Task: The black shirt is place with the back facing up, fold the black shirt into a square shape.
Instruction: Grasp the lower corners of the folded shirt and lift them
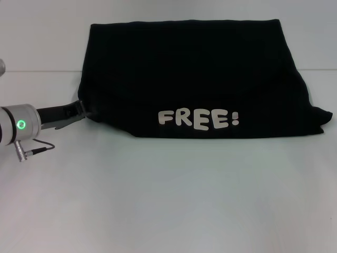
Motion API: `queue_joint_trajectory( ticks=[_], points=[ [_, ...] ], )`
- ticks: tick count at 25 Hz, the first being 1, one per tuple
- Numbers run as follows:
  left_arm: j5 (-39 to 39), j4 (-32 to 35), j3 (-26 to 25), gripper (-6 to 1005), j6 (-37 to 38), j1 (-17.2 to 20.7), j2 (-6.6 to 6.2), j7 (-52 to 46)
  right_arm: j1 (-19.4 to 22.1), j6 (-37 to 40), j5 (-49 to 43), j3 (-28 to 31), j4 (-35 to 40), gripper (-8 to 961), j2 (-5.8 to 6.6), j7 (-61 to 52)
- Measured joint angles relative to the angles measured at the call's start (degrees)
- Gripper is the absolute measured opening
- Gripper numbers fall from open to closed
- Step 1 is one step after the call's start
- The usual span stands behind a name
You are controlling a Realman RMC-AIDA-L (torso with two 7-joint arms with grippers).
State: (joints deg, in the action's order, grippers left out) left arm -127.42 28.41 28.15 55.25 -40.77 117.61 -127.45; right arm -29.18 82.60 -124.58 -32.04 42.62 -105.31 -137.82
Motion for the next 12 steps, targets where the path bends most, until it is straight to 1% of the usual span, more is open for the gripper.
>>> queue_joint_trajectory(
  ticks=[2,6,7,8,12],
  points=[
    [0.01,0.01,-0.03,3,0.11,-0.2,-0.07,-0.02,-0.13,-0.16,-2.82,0.47,1.51,706,0.53,-1.6],
    [0.01,0.05,0.2,3,0.47,-0.92,-0.27,-0.04,-1.67,-1.58,-7.99,1.69,2.68,708,0.63,-2.49],
    [0.01,0.06,0.21,3,0.68,-1.13,-0.32,-0.04,-2.66,-2.89,-10.5,1.84,2.6,708,0.63,-2.74],
    [0.01,0.06,0.21,3,0.68,-1.13,-0.32,-0.04,-2.66,-2.89,-10.5,1.84,2.6,733,0.63,-2.74],
    [0.11,0.07,0.24,3,0.79,-1.22,-0.37,-0.06,-4.51,-7.63,-14.53,1.75,2.05,835,0.07,-3.75]
  ],
)
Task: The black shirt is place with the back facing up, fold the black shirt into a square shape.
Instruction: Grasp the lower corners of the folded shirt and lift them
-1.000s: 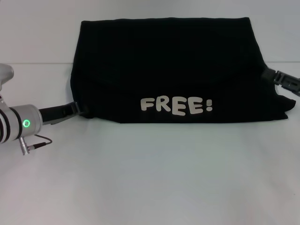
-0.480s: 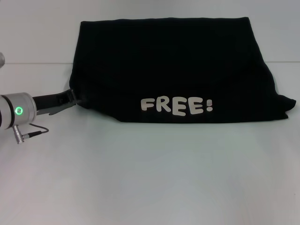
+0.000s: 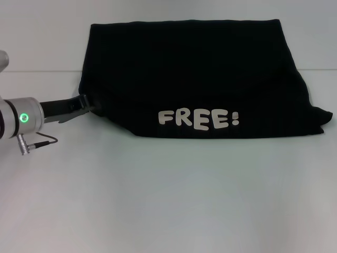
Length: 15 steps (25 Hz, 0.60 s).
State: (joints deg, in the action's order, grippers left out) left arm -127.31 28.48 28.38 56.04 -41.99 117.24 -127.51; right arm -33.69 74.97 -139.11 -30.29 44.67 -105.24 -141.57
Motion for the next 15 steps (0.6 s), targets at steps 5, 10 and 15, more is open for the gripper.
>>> queue_joint_trajectory(
  ticks=[5,10,15],
  points=[
    [0.08,0.0,-0.22,3,0.03,-0.01,-0.07,-0.02,-2.21,-6.64,-0.53,-0.54,-1.0,927,-2.07,2.56],
    [0.21,-0.05,-0.26,3,0.04,-0.01,-0.09,-0.02,-5.73,-14.56,-0.49,-0.99,-7.42,941,-4.03,9.61],
    [0.44,-0.12,-0.26,3,0.08,-0.01,-0.04,-0.4,-7.69,-21.96,-0.81,-4.18,-13.72,941,-4.58,13.04]
  ],
)
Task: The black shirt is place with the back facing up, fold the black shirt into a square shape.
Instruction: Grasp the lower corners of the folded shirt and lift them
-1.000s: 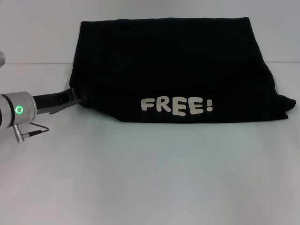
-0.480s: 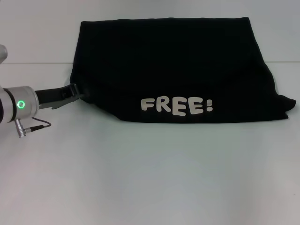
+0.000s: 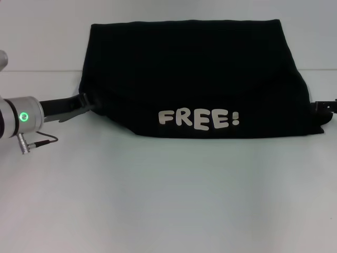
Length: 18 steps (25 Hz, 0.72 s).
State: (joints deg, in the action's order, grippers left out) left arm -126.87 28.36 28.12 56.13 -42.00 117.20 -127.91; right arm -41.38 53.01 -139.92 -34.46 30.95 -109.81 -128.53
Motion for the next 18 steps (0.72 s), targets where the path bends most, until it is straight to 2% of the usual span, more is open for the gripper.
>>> queue_joint_trajectory(
  ticks=[6,12,18],
  points=[
    [0.35,0.0,0.0,3,0.04,0.1,0.04,-0.15,0.23,-2.86,0.05,-1.1,-1.15,941,-0.16,0.23],
    [0.44,0.02,0.05,3,0.04,-0.02,0.2,-0.15,-0.72,-5.72,0.04,-1.37,-2.93,942,-1.51,2.58],
    [0.45,0.02,0.03,3,0.08,0.23,0.35,-0.15,-1.8,-6.34,0.24,-2.37,-4.16,942,-1.86,3.6]
  ],
)
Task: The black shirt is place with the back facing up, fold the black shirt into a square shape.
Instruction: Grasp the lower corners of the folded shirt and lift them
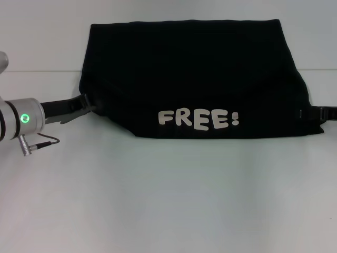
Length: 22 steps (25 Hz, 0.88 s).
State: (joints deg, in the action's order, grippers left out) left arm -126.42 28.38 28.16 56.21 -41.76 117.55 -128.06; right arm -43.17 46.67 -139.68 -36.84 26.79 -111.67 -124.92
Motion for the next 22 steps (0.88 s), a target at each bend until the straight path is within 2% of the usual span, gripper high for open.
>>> queue_joint_trajectory(
  ticks=[5,11,19,22],
  points=[
    [0.21,0.03,-0.03,3,0.73,0.15,0.13,0.0,-0.56,3.94,-0.01,-0.08,-0.07,941,-0.17,0.04],
    [0.61,0.03,-0.03,2,1.03,0.19,0.24,0.0,-0.21,9.38,0.12,0.4,0.96,941,0.39,-0.69],
    [1.07,0.02,-0.03,2,1.36,0.17,0.31,0.0,0.94,9.76,-0.22,0.4,2.87,941,0.75,-2.9],
    [1.28,0.01,-0.03,2,1.4,0.16,0.31,0.0,1.12,12.1,-0.1,0.44,4.24,941,0.97,-4.15]
  ],
)
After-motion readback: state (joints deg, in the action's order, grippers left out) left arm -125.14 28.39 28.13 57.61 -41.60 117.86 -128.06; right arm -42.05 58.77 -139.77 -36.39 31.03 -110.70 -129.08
